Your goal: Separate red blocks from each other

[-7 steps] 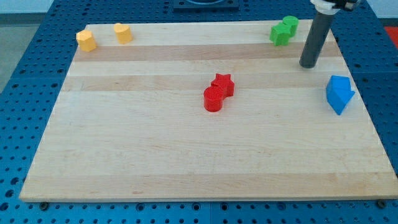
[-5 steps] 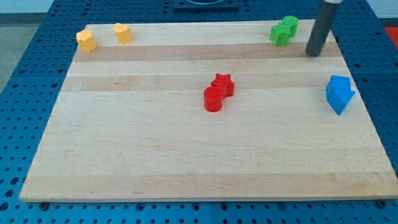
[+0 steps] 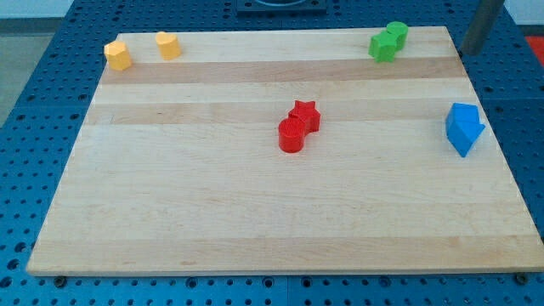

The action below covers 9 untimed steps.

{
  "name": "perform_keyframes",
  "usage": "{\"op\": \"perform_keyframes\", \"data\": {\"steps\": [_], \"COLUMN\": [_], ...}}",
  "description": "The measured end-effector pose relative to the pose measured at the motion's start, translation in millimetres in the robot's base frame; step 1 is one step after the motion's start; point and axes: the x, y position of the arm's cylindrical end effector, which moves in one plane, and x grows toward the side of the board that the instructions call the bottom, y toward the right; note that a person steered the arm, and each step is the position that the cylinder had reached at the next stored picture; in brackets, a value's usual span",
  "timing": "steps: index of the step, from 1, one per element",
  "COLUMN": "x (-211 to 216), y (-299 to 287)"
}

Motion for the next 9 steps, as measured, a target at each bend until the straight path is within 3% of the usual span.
{"op": "perform_keyframes", "data": {"steps": [1,2,3,4,5,6,7,9], "x": [-16.8,-38.5,-38.4,-13.3,-13.8,-51.4,-54.4,34.8], "y": [2.6,-30.0,-150.9,-203.0,-176.7,-169.7,-121.6,-133.3]}}
